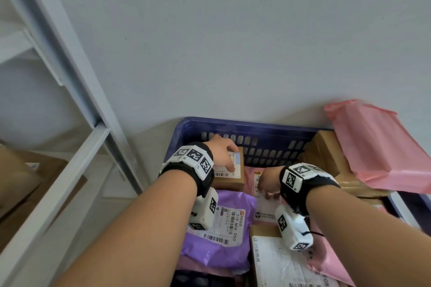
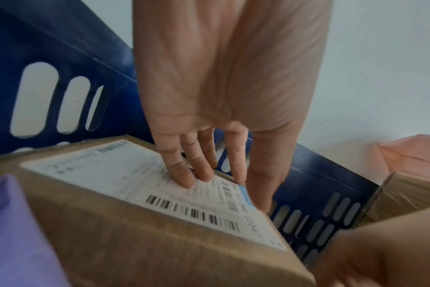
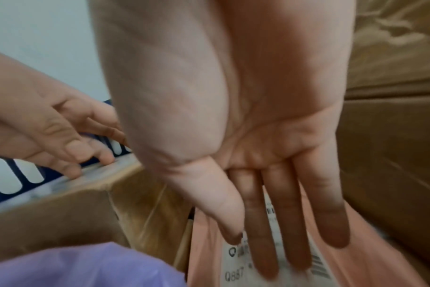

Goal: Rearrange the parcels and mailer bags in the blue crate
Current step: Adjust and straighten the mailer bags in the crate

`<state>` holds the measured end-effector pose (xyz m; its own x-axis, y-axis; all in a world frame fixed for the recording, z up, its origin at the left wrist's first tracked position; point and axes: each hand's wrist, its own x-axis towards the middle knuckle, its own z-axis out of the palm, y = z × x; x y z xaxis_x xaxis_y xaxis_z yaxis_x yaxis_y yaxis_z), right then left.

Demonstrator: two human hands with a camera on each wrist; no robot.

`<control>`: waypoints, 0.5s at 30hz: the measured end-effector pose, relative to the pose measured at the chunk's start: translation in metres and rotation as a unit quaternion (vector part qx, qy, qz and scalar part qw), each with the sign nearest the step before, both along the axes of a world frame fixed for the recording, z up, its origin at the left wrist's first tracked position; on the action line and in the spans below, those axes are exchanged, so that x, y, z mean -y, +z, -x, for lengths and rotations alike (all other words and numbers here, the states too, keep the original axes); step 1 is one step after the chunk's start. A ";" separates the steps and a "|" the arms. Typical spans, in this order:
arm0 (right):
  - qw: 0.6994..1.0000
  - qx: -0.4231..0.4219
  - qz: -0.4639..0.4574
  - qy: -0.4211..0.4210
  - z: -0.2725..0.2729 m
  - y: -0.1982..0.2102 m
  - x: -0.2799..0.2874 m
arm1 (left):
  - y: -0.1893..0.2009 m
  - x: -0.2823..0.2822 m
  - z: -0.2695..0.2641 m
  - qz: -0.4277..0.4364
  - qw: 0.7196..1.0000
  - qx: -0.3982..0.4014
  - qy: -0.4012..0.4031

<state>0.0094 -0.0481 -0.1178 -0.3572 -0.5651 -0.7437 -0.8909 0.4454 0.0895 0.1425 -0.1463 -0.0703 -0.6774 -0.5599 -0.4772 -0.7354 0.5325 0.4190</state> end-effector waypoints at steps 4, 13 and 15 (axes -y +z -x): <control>0.998 -0.025 0.039 0.040 -0.008 0.027 -0.010 | 0.009 -0.012 0.003 0.033 0.999 0.003 -0.009; 0.983 -0.042 0.179 0.029 -0.008 0.096 -0.067 | 0.024 -0.056 0.028 0.056 0.997 -0.059 0.010; 0.986 -0.048 0.160 0.021 -0.006 0.101 -0.083 | 0.023 -0.072 0.038 0.024 0.998 -0.056 0.000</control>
